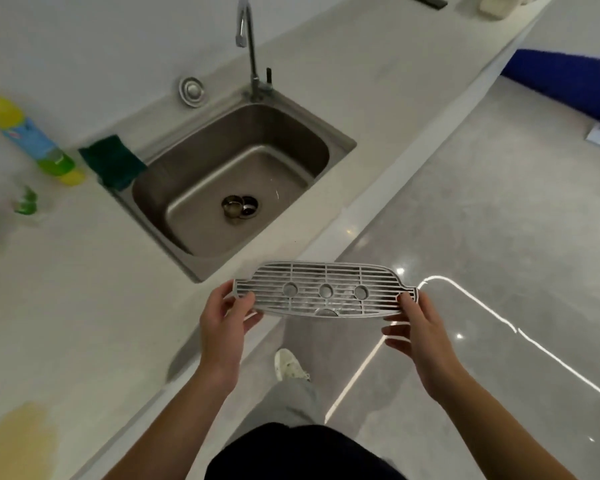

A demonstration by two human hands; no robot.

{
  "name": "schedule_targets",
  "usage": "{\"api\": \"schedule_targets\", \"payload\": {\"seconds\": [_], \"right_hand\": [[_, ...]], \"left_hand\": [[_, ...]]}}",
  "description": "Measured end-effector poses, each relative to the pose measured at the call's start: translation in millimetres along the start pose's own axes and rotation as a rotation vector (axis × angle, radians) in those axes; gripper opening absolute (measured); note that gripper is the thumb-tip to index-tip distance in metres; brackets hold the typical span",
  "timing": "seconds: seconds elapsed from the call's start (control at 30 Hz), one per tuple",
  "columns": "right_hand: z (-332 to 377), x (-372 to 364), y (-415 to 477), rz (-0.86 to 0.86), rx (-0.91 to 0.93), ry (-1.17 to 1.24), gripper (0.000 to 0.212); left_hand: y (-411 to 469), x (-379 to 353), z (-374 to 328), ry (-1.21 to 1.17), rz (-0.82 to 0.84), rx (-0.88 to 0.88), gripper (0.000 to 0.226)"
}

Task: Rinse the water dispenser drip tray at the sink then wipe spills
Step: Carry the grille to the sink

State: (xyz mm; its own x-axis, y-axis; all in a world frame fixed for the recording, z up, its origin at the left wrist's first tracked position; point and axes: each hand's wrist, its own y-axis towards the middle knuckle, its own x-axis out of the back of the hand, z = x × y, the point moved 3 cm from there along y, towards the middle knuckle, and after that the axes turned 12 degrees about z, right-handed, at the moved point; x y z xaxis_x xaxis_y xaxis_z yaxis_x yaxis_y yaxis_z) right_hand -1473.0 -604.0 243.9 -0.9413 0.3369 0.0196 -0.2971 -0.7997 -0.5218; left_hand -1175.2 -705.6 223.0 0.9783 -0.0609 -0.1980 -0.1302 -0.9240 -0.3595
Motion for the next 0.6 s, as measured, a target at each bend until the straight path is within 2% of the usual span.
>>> {"api": "schedule_targets", "payload": {"seconds": [0.27,0.47,0.6], "right_hand": [[80.4,-6.2,127.9,0.063,-0.025,-0.062,0.024],[137.5,-22.6,226.4,0.189,-0.037,-0.133,0.022],[171.4,-37.9,297.9,0.331,-0.040,-0.200,0.021]], "left_hand": [[107.1,-29.9,-31.4,-0.099,-0.112,0.007,0.024],[167.7,-39.2,-48.4,-0.140,-0.256,0.007,0.025],[202.8,-48.6,-54.8,-0.233,-0.356,-0.018,0.033]]}}
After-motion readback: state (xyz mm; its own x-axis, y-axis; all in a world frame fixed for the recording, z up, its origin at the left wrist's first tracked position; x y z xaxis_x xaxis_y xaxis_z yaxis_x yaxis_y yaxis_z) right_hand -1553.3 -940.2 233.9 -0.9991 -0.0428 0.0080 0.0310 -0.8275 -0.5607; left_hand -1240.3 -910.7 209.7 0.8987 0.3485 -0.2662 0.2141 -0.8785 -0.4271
